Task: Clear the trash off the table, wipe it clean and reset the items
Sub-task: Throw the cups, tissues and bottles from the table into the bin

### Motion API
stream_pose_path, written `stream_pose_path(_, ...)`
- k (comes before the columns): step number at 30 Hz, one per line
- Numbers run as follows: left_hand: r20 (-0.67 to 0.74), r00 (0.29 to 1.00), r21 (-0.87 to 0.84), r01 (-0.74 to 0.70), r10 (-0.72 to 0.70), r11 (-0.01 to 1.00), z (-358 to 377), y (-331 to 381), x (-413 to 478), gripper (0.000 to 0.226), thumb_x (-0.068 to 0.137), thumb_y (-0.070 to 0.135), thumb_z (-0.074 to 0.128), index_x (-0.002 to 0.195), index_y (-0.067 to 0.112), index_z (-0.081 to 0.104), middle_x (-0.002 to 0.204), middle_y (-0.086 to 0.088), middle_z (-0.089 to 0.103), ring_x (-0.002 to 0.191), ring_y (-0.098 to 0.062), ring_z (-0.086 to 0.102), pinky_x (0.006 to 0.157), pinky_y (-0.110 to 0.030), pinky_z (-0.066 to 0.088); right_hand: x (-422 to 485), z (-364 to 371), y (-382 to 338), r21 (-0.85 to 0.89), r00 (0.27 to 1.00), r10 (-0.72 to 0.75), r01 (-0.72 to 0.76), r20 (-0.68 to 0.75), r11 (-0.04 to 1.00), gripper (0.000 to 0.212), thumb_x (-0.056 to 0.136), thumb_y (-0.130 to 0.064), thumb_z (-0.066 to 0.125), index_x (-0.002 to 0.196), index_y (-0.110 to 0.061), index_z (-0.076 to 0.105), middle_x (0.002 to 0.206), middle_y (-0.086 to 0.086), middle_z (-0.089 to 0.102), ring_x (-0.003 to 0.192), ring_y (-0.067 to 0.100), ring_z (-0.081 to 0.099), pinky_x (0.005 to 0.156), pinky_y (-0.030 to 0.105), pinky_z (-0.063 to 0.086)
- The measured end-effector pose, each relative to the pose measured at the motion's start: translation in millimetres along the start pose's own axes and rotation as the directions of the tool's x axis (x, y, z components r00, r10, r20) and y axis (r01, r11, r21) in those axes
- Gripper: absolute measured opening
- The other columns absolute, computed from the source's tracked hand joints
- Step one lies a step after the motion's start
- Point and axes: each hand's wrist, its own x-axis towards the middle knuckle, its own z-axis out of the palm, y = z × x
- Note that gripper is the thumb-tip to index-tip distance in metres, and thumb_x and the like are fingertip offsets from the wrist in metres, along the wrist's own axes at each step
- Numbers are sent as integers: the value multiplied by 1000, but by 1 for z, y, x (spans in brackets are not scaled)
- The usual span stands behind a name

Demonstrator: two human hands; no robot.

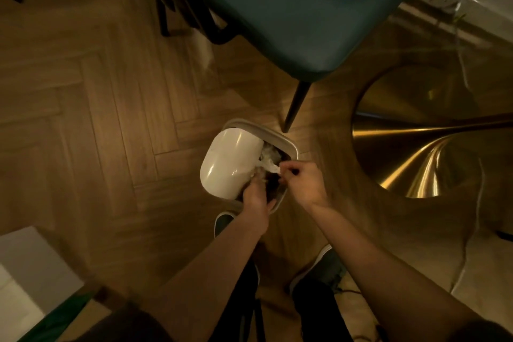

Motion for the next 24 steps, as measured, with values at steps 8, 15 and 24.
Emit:
stream_pose_path(8, 107, 994, 14, -35, 34, 999, -22, -12, -10, 39, 102, 21, 44, 140, 14, 48, 139, -11, 53, 132, -26, 46, 111, -46, 38, 18, 31, 0, -332, 948, 134, -32, 287, 943, 44, 91, 0, 44, 133, -6, 54, 136, 19, 53, 125, 33, 51, 102, 33, 42)
stream_pose_path(15, 173, 981, 281, -133, 86, 951, -33, 5, -36, 29, 98, 5, 48, 126, 2, 56, 122, -13, 64, 111, -23, 62, 98, -37, 49, -19, 2, -13, -54, 974, 68, -57, 217, 997, 25, 93, 1, 53, 112, -4, 69, 105, 11, 70, 91, 20, 66, 77, 23, 52)
stream_pose_path(24, 361, 799, 519, -600, 481, 609, -19, 49, -182, 16, 95, 11, 56, 90, 19, 68, 72, 5, 66, 66, -10, 59, 59, -21, 48, -142, -85, -103, 44, 977, -215, 215, -13, 976, 9, 91, -7, 63, 91, -9, 72, 77, -3, 69, 69, 9, 64, 68, 23, 52)
